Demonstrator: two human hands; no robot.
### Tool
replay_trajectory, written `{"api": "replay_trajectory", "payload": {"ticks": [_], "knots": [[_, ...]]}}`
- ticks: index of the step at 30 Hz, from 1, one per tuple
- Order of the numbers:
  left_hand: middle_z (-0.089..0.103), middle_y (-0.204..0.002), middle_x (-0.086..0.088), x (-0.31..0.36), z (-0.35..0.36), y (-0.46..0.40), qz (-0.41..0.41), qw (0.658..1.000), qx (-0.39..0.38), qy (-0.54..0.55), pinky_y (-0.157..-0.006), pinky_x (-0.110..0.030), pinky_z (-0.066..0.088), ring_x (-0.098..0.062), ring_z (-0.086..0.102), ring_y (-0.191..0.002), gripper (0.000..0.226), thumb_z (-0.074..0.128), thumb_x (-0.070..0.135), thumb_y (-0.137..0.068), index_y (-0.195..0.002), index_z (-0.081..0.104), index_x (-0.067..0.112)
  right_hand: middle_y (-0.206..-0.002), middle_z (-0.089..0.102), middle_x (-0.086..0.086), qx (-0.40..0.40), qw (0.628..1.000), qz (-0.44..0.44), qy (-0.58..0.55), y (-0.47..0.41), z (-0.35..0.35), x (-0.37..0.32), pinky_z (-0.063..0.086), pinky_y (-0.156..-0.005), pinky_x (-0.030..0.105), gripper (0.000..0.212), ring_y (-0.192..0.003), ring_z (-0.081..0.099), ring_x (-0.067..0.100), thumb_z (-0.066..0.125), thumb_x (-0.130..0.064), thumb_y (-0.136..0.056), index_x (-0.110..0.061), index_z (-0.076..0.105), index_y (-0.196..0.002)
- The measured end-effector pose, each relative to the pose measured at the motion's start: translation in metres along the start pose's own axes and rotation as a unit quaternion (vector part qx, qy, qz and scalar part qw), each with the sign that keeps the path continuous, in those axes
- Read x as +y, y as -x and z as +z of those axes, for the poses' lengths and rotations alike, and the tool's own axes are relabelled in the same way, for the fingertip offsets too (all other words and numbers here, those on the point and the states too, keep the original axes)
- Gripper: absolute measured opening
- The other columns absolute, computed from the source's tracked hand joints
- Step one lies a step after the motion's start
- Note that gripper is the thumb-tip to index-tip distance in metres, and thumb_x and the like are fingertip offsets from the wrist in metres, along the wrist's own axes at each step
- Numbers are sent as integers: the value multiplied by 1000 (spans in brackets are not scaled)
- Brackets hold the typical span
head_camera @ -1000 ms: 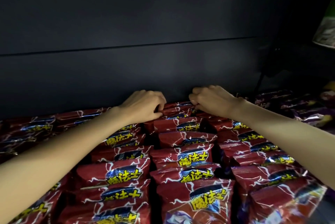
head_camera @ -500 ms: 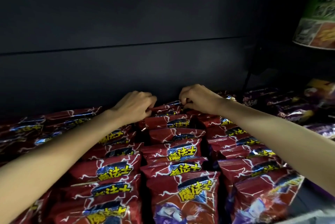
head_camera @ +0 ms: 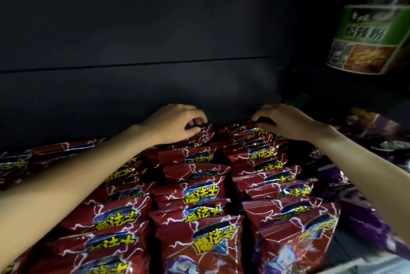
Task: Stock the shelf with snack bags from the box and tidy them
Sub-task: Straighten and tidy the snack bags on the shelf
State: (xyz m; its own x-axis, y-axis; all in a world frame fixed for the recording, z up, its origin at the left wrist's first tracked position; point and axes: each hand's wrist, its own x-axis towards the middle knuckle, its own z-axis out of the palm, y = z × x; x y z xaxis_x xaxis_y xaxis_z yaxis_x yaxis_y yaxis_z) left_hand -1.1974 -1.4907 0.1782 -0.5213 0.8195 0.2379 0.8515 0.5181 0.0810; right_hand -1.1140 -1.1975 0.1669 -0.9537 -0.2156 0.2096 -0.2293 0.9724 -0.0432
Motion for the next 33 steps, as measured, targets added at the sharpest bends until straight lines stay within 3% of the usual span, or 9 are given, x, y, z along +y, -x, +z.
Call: {"api": "replay_trajectory", "payload": {"ticks": [3,6,11,14,19,21,25,33], "knots": [[60,-116,10,24,20,-29,11,999,-22,32,-84,-23,47,-4,58,-94,36,59,38,-89,-122,55,26,-122,56,-2,-52,997,43,-23,1,7,8,38,-84,21,32,-104,55,13,59,-26,-92,-21,57,-124],[61,-117,8,37,37,-50,14,999,-34,40,-84,-22,43,-8,58,-100,36,60,37,-88,-120,54,23,-116,59,0,-33,997,50,-45,-1,14,11,36,-78,19,27,-89,52,7,61,-24,-91,-19,60,-118],[69,-92,7,32,32,-48,-7,995,0,98,-79,-25,51,-5,63,-85,13,68,23,-85,-97,67,23,-97,54,-8,29,996,40,-80,-5,20,3,34,-73,20,23,-90,56,12,67,-23,-86,-14,60,-105],[67,-79,11,24,29,-41,-41,994,2,99,-74,-24,52,-3,63,-76,15,75,20,-78,-90,67,21,-101,56,-7,25,997,34,-61,-12,23,-10,39,-73,25,25,-94,57,15,69,-28,-85,-17,57,-104],[71,-94,4,26,40,-44,-67,995,-34,73,-76,-20,50,-6,64,-82,22,72,29,-81,-100,69,19,-110,57,-1,10,995,93,26,-19,18,-11,39,-75,28,26,-99,57,20,68,-36,-84,-20,61,-104],[69,-101,4,24,40,-43,-64,996,-16,68,-76,-20,46,-6,61,-83,24,67,36,-83,-102,70,21,-104,50,-1,12,992,123,-3,-16,18,-4,37,-74,27,30,-90,53,18,69,-40,-82,-19,60,-102],[59,-119,2,25,48,-40,-49,999,1,-15,-85,-31,48,-15,58,-98,25,64,36,-86,-106,67,20,-95,56,0,14,983,125,-134,-16,27,-4,44,-72,27,26,-88,58,20,74,-33,-80,-16,58,-92],[64,-105,3,18,46,-37,-2,995,58,-79,-78,-29,45,-13,51,-104,20,58,29,-91,-105,61,16,-97,57,-6,31,958,128,-253,-13,31,-12,35,-79,18,22,-97,53,10,76,-24,-77,-15,59,-88]]}}
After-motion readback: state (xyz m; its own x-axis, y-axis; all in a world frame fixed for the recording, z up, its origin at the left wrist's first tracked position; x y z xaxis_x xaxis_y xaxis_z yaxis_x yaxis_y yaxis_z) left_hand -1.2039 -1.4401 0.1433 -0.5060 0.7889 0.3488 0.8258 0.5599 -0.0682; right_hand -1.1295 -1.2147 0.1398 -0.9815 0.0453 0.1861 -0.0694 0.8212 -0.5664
